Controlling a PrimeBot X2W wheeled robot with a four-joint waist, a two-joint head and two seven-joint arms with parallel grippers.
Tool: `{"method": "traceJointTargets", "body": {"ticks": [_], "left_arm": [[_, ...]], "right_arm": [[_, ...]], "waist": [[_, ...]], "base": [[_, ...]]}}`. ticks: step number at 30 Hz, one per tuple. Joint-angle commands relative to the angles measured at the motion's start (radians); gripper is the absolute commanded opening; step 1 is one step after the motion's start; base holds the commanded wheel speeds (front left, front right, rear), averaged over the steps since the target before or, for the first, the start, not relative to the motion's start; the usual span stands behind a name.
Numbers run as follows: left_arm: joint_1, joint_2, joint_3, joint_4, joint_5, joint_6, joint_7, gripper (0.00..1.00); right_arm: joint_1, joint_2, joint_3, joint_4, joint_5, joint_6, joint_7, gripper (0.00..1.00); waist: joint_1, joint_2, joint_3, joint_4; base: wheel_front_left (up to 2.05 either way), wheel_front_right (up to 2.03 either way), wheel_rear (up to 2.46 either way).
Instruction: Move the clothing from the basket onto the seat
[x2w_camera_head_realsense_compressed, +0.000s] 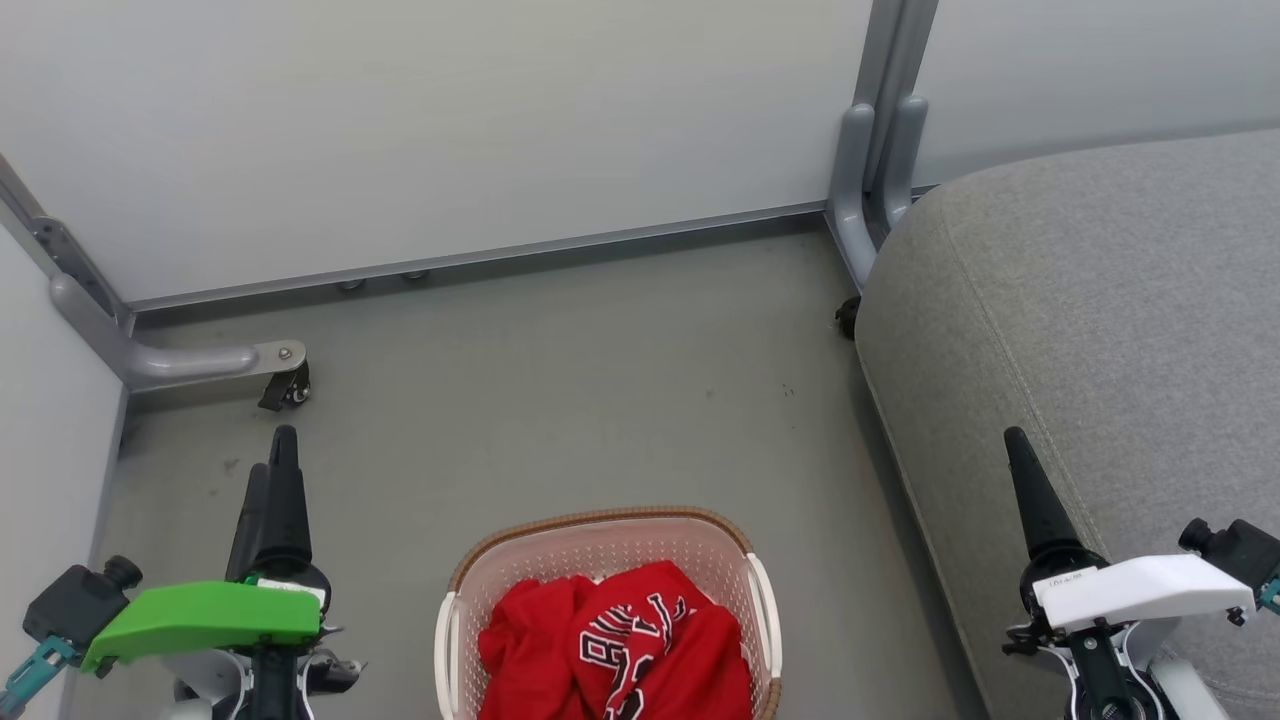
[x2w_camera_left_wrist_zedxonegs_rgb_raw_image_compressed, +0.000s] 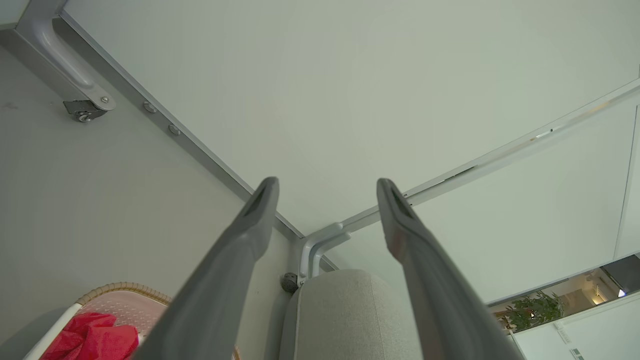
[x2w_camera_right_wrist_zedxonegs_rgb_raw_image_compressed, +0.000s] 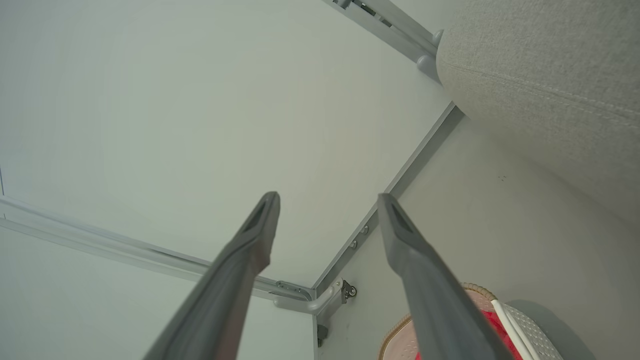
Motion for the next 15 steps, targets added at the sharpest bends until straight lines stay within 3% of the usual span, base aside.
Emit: {"method": "traceJointTargets", "body": {"ticks": [1,7,8,15], "left_arm": [[-0.033,0.002,-0.005,-0.022,0.054,0.004,-0.011,1.0],[-0.035,0.001,-0.023,-0.023,0.199,0.024,-0.029,1.0],[-0.038,0.005,-0.041,-0.015,0.298,0.047,-0.042,1.0],[-0.04,0.014,-0.06,-0.014,0.38,0.071,-0.056,1.0]], "right_arm": [[-0.021,-0.001,-0.008,-0.022,-0.053,0.0,-0.011,1.0],[-0.02,0.006,-0.016,-0.034,-0.184,0.0,-0.021,1.0],[-0.018,0.012,-0.019,-0.041,-0.281,0.0,-0.029,1.0],[-0.015,0.018,-0.018,-0.046,-0.379,0.0,-0.038,1.0]], "waist": [[0.0,0.0026,0.0,0.001],[0.0,0.003,0.0,0.002],[0.0,0.0034,0.0,0.003],[0.0,0.0038,0.0,0.004]], "base": [[0.0,0.0,0.0],[0.0,0.0,0.0],[0.0,0.0,0.0],[0.0,0.0,0.0]]}}
